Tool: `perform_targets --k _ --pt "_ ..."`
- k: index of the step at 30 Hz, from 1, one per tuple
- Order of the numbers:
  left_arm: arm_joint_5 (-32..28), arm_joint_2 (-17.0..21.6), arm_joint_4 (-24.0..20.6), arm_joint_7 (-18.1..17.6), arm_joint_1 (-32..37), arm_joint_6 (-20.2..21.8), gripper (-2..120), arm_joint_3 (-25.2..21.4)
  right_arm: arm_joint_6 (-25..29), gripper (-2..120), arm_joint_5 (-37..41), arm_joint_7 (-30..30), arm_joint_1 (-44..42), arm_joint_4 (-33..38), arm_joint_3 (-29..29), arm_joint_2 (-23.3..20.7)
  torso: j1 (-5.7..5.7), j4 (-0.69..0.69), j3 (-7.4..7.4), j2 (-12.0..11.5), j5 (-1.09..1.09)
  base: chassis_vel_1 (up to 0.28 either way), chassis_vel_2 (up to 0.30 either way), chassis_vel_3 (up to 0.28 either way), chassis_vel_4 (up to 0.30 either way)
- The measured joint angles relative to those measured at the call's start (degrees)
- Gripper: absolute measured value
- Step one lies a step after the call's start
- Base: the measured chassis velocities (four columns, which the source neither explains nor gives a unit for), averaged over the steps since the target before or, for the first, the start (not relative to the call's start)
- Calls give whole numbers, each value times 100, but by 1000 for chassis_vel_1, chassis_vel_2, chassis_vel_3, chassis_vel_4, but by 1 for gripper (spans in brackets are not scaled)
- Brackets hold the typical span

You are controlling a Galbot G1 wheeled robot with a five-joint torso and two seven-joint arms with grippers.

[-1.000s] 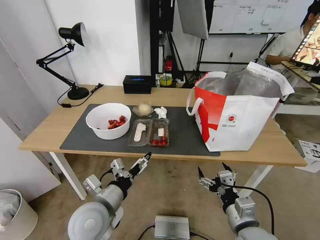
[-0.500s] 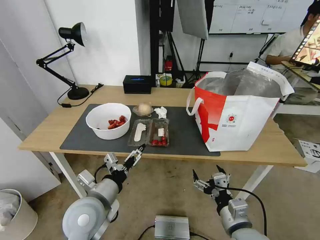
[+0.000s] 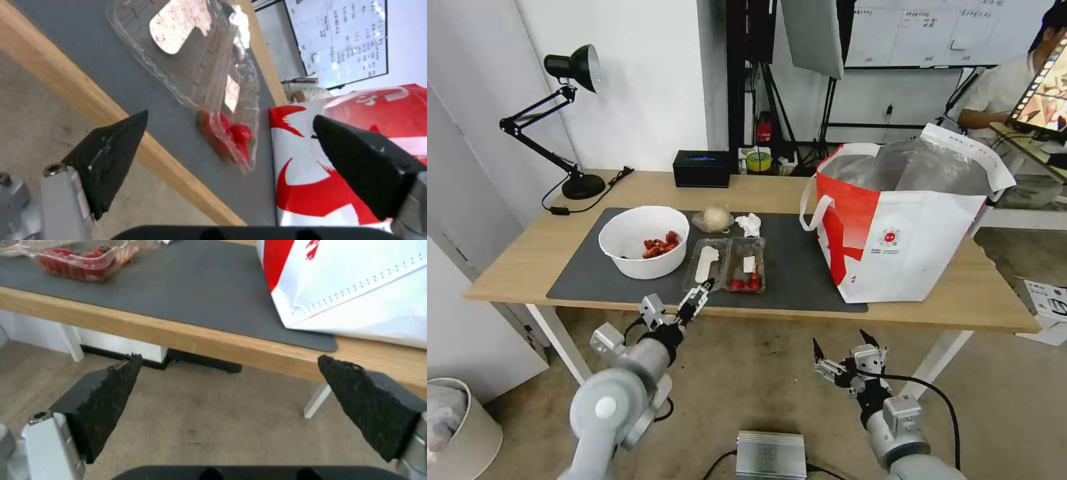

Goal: Pick up the trash from the table and place it into the takeout bag.

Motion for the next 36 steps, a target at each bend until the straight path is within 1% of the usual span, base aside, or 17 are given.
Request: perform_targets --k 6,10,13,20,30,36 --pt "5 -35 173 -24 -195 -21 100 105 4 100 -9 5 12 -33 3 15 0 0 0 0 0 0 0 0 0" --pt "23 -41 298 -110 -345 -21 100 182 5 100 -19 11 26 -50 9 21 0 0 0 0 0 0 0 0 0" --pt "45 -52 471 -201 -493 -21 100 253 5 100 -21 14 31 -62 26 21 0 0 0 0 0 0 0 0 0" --pt "72 -118 744 -248 -712 -54 100 367 7 100 -22 19 39 -88 78 21 0 0 0 0 0 0 0 0 0" --pt "130 -181 911 -265 -863 -149 100 436 18 100 -21 21 62 -137 121 19 0 0 0 0 1 0 0 0 0" --pt "156 -215 969 -334 -933 -288 100 454 26 100 -22 23 80 -183 105 23 -1 -1 0 0 0 0 0 0 0"
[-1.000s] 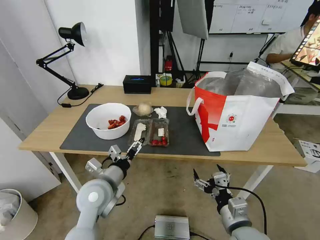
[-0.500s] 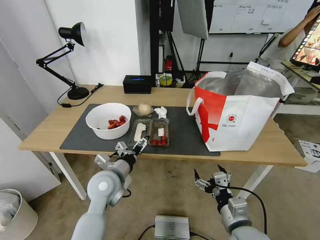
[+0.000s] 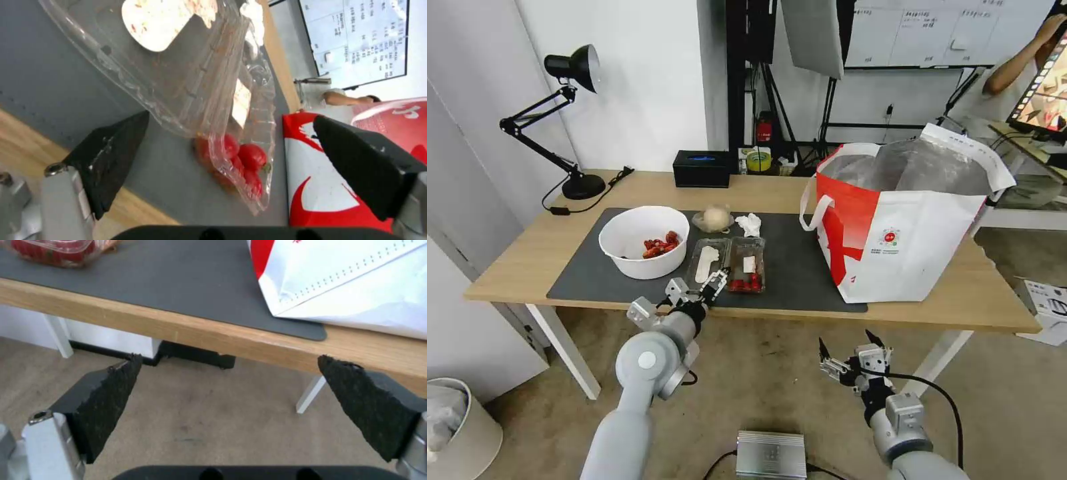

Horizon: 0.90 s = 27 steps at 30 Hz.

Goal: Pick up the trash from the table and place it into the takeout bag.

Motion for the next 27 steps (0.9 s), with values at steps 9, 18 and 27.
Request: perform_targets --k 9,18,27 --pt "10 8 2 -59 -14 -184 100 -31 8 100 -36 2 -1 -35 -49 24 0 0 0 0 0 0 0 0 0" --pt "17 -6 -85 61 -18 -484 100 -56 23 100 -71 0 -5 -72 -72 30 1 1 0 0 0 0 0 0 0" --pt "51 -26 -346 305 148 -516 100 -82 57 100 -105 -1 2 -135 -127 75 0 1 0 0 0 0 0 0 0"
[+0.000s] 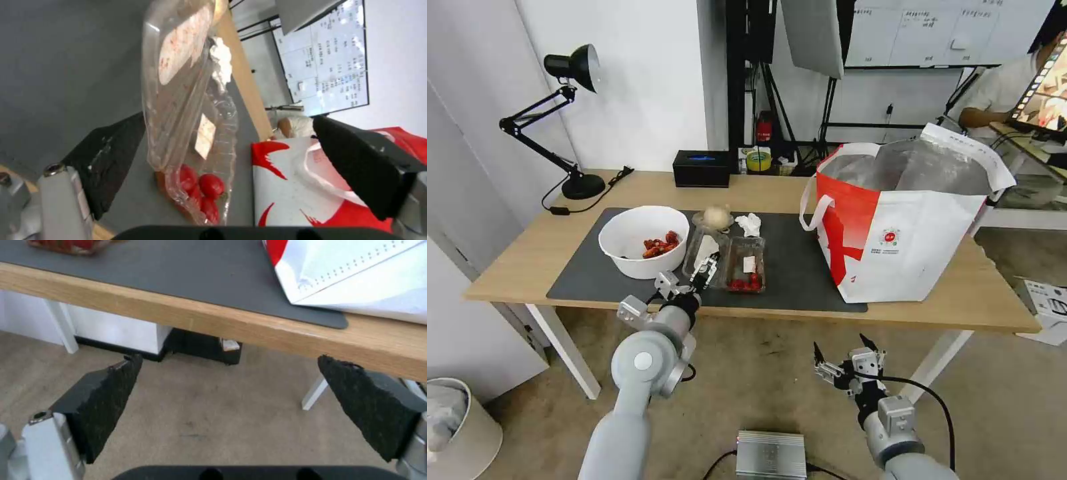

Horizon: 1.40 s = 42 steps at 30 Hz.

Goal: Pick up the trash from the table and place it into the takeout bag.

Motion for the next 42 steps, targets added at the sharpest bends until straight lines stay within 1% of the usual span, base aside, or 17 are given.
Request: perform_targets --k 5,16,22,26,29,34,42 --pt "7 29 -108 138 27 -18 100 -42 4 100 -30 0 6 -10 -38 24 0 0 0 0 0 0 0 0 0" --pt "-14 119 -449 241 58 -25 100 25 8 100 -59 -2 -7 33 -52 34 0 0 0 0 0 0 0 0 0" --pt "6 178 -446 319 52 -21 100 130 9 100 -59 -3 -25 79 -28 32 0 0 0 0 0 0 0 0 0" --pt "69 385 -262 358 -117 -18 100 256 9 100 -61 -3 -62 113 5 40 0 0 0 0 0 0 0 0 0" --pt "69 451 -201 371 -175 -17 100 262 18 100 -76 -5 -104 128 23 56 1 0 0 0 0 0 0 0 0" --pt "74 442 -218 381 -174 -16 100 301 64 100 -88 -10 -141 128 37 57 1 0 0 0 0 0 0 0 0" --pt "114 382 -284 388 -166 -13 100 506 85 100 -117 -17 -216 174 80 96 1 0 0 0 0 0 0 0 0"
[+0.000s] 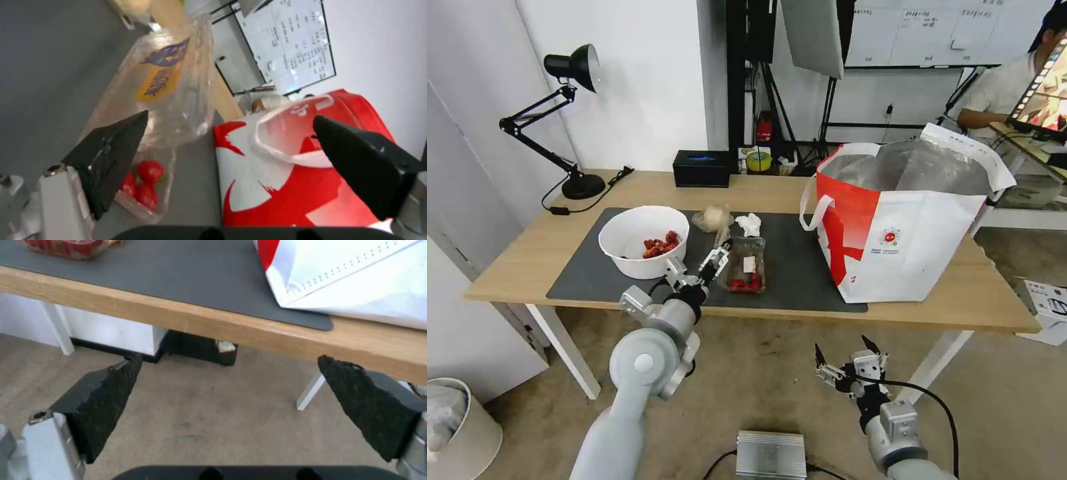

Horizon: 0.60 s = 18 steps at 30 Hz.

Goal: Pick up the trash from the table and place it into the takeout bag.

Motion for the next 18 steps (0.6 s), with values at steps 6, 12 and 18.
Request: perform_targets --k 6,12,18 --pt "123 -11 -25 10 3 12 100 182 6 100 -5 -5 -42 65 41 -23 0 0 0 0 0 0 0 0 0" --pt "509 48 -23 170 21 21 100 209 7 100 9 -8 -48 92 59 -75 0 0 0 0 0 0 0 0 0" --pt "1263 300 37 640 -10 25 100 273 7 100 41 -9 -30 97 69 -137 0 0 0 0 0 0 0 0 0"
